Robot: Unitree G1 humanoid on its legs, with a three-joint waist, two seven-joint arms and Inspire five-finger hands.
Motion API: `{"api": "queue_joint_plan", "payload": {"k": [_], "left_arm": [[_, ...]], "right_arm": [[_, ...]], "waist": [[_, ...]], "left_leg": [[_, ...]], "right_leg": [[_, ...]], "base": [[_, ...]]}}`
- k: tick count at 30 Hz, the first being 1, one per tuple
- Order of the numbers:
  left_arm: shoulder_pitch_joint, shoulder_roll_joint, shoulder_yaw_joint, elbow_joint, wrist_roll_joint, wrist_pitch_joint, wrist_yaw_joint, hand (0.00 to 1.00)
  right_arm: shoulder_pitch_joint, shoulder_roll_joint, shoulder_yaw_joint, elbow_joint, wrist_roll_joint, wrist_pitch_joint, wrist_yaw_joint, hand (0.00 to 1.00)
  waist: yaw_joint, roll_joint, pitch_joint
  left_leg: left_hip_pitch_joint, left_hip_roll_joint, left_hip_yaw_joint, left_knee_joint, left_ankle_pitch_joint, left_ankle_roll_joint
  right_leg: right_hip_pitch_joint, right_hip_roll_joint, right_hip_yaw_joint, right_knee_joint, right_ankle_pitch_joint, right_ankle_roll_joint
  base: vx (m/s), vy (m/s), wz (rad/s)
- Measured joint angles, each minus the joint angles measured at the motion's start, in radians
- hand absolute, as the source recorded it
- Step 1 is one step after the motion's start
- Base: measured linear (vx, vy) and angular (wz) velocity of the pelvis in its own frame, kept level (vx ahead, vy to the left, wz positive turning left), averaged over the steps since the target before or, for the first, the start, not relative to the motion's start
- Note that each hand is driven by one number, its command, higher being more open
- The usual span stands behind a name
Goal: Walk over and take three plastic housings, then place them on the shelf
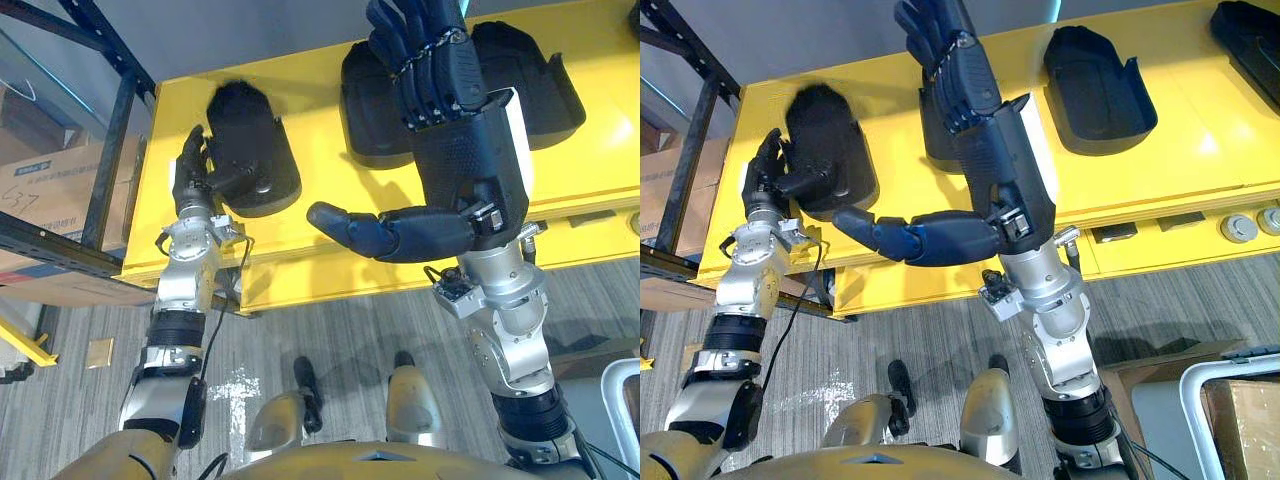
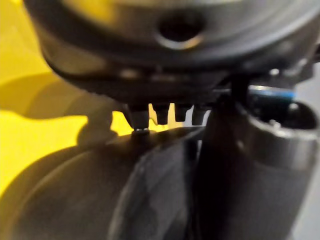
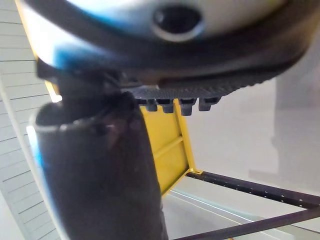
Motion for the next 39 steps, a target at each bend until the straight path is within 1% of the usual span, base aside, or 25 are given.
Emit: {"api": "queue_joint_plan", "payload": {"k": [2,5,10,13,16,19,20,22,24,25,26,27,28,30,31,33,34,36,38,39], "left_arm": [[-0.019,0.011,0.001,0.018,0.027,0.022,0.003,1.00],[-0.039,0.025,0.001,0.047,0.027,0.042,0.012,1.00],[-0.041,0.028,0.015,0.072,0.027,0.049,0.038,1.00],[-0.041,0.032,0.021,0.096,0.027,0.031,0.070,1.00],[-0.035,0.032,0.021,0.103,0.026,0.001,0.104,1.00],[-0.020,0.032,0.021,0.074,0.037,-0.037,0.140,1.00],[-0.001,0.032,0.026,0.039,0.066,-0.055,0.153,1.00],[0.031,0.032,0.036,-0.037,0.070,-0.091,0.160,1.00],[0.084,0.032,0.055,-0.184,0.103,-0.169,0.172,1.00],[0.098,0.032,0.061,-0.235,0.102,-0.193,0.172,1.00],[0.121,0.032,0.071,-0.326,0.100,-0.249,0.165,1.00],[0.142,0.030,0.080,-0.411,0.099,-0.291,0.145,1.00],[0.152,0.029,0.080,-0.445,0.099,-0.307,0.135,1.00],[0.198,0.014,0.076,-0.550,0.100,-0.363,0.098,1.00],[0.215,0.006,0.076,-0.571,0.100,-0.373,0.092,1.00],[0.298,-0.033,0.076,-0.629,0.099,-0.411,0.068,1.00],[0.320,-0.043,0.076,-0.636,0.099,-0.421,0.060,1.00],[0.385,-0.074,0.076,-0.667,0.095,-0.430,0.040,1.00],[0.487,-0.126,0.074,-0.711,0.080,-0.442,-0.004,1.00],[0.513,-0.137,0.072,-0.723,0.064,-0.443,-0.018,1.00]], "right_arm": [[0.006,0.000,0.000,0.000,0.019,0.000,0.004,1.00],[0.019,0.001,0.000,0.000,0.033,0.000,0.006,1.00],[0.067,0.002,0.000,0.000,0.037,0.001,0.019,1.00],[0.092,0.002,0.000,0.000,0.037,0.001,0.025,1.00],[0.125,0.003,-0.001,0.000,0.037,0.000,0.042,1.00],[0.160,0.003,0.000,0.024,0.030,-0.001,0.058,1.00],[0.168,0.003,0.000,0.045,0.027,-0.002,0.061,1.00],[0.175,0.003,-0.001,0.069,0.025,-0.002,0.061,1.00],[0.189,0.006,-0.002,0.100,0.016,-0.002,0.054,1.00],[0.196,0.008,-0.002,0.108,0.015,-0.002,0.052,1.00],[0.207,0.014,-0.002,0.121,0.010,-0.002,0.043,1.00],[0.208,0.021,-0.003,0.136,-0.006,-0.002,0.037,1.00],[0.208,0.025,-0.004,0.144,-0.015,-0.001,0.035,1.00],[0.213,0.034,-0.004,0.155,-0.022,0.006,0.037,1.00],[0.218,0.035,-0.004,0.155,-0.022,0.008,0.041,1.00],[0.238,0.035,-0.007,0.156,-0.040,0.022,0.048,1.00],[0.241,0.035,-0.009,0.159,-0.049,0.024,0.052,1.00],[0.242,0.032,-0.016,0.177,-0.060,0.031,0.067,1.00],[0.243,0.033,-0.019,0.200,-0.085,0.038,0.073,1.00],[0.244,0.033,-0.021,0.208,-0.103,0.038,0.070,1.00]], "waist": [[-0.004,0.000,0.000],[-0.007,0.000,0.000],[-0.013,0.000,0.000],[-0.029,0.001,0.000],[-0.035,0.001,-0.001],[-0.037,0.001,-0.001],[-0.037,0.000,-0.002],[-0.036,0.000,-0.002],[-0.030,-0.002,-0.008],[-0.029,-0.003,-0.013],[-0.027,-0.007,-0.017],[-0.021,-0.008,-0.028],[-0.016,-0.008,-0.036],[-0.012,-0.006,-0.051],[-0.012,-0.004,-0.060],[-0.006,0.001,-0.091],[-0.005,0.001,-0.099],[0.002,0.001,-0.102],[0.013,0.000,-0.103],[0.020,-0.001,-0.103]], "left_leg": [[0.001,0.000,0.011,0.007,-0.002,0.000],[0.008,0.001,0.016,0.016,-0.005,0.003],[0.022,0.001,0.026,0.016,-0.013,-0.003],[0.030,0.001,0.023,0.015,-0.012,-0.002],[0.044,-0.002,0.025,0.011,-0.008,0.004],[0.052,-0.001,0.012,0.012,-0.005,0.006],[0.060,-0.001,0.006,0.011,-0.005,0.007],[0.070,-0.002,-0.003,0.009,-0.004,0.007],[0.081,-0.005,-0.014,-0.001,-0.004,0.007],[0.080,-0.006,-0.018,-0.003,-0.003,0.007],[0.081,-0.007,-0.026,-0.004,-0.003,0.007],[0.081,-0.008,-0.028,-0.006,-0.003,0.007],[0.081,-0.008,-0.031,-0.006,-0.003,0.007],[0.104,-0.011,-0.046,-0.018,-0.003,0.007],[0.108,-0.012,-0.050,-0.023,-0.002,0.007],[0.115,-0.012,-0.063,-0.036,0.000,0.005],[0.115,-0.013,-0.068,-0.040,0.003,0.006],[0.115,-0.014,-0.081,-0.046,0.009,0.005],[0.114,-0.016,-0.106,-0.062,0.023,0.004],[0.114,-0.016,-0.109,-0.066,0.025,0.003]], "right_leg": [[0.001,-0.002,0.005,-0.001,0.001,0.002],[0.009,-0.002,0.009,-0.002,0.001,0.003],[0.019,-0.001,0.019,-0.005,0.002,0.007],[0.033,0.000,0.016,-0.016,0.005,0.013],[0.043,0.005,0.020,-0.023,0.009,0.018],[0.065,0.008,0.010,-0.043,0.015,0.023],[0.082,0.008,0.003,-0.057,0.018,0.024],[0.103,0.009,-0.005,-0.075,0.023,0.025],[0.129,0.010,-0.018,-0.102,0.030,0.024],[0.133,0.010,-0.024,-0.110,0.032,0.024],[0.143,0.011,-0.032,-0.120,0.034,0.023],[0.146,0.013,-0.033,-0.129,0.036,0.023],[0.147,0.013,-0.033,-0.131,0.036,0.023],[0.184,0.013,-0.050,-0.152,0.037,0.024],[0.191,0.013,-0.055,-0.160,0.037,0.024],[0.210,0.014,-0.072,-0.178,0.037,0.024],[0.211,0.014,-0.077,-0.180,0.038,0.024],[0.220,0.014,-0.091,-0.184,0.037,0.024],[0.233,0.016,-0.117,-0.198,0.042,0.020],[0.234,0.016,-0.121,-0.199,0.042,0.020]], "base": [[0.02,0.007,-0.05],[0.01,-0.001,-0.05],[0.00,-0.004,-0.07],[0.00,0.000,0.00],[0.00,-0.007,-0.03],[0.02,-0.013,0.08],[0.03,-0.009,0.11],[0.02,-0.002,0.09],[0.03,0.005,0.12],[0.04,0.005,0.16],[0.04,0.001,0.11],[0.04,0.001,0.07],[0.03,-0.003,0.04],[0.04,-0.009,0.11],[0.04,-0.010,0.14],[0.03,-0.012,0.15],[0.02,-0.016,0.22],[0.00,-0.015,0.21],[-0.02,-0.019,0.27],[-0.01,-0.021,0.28]]}}
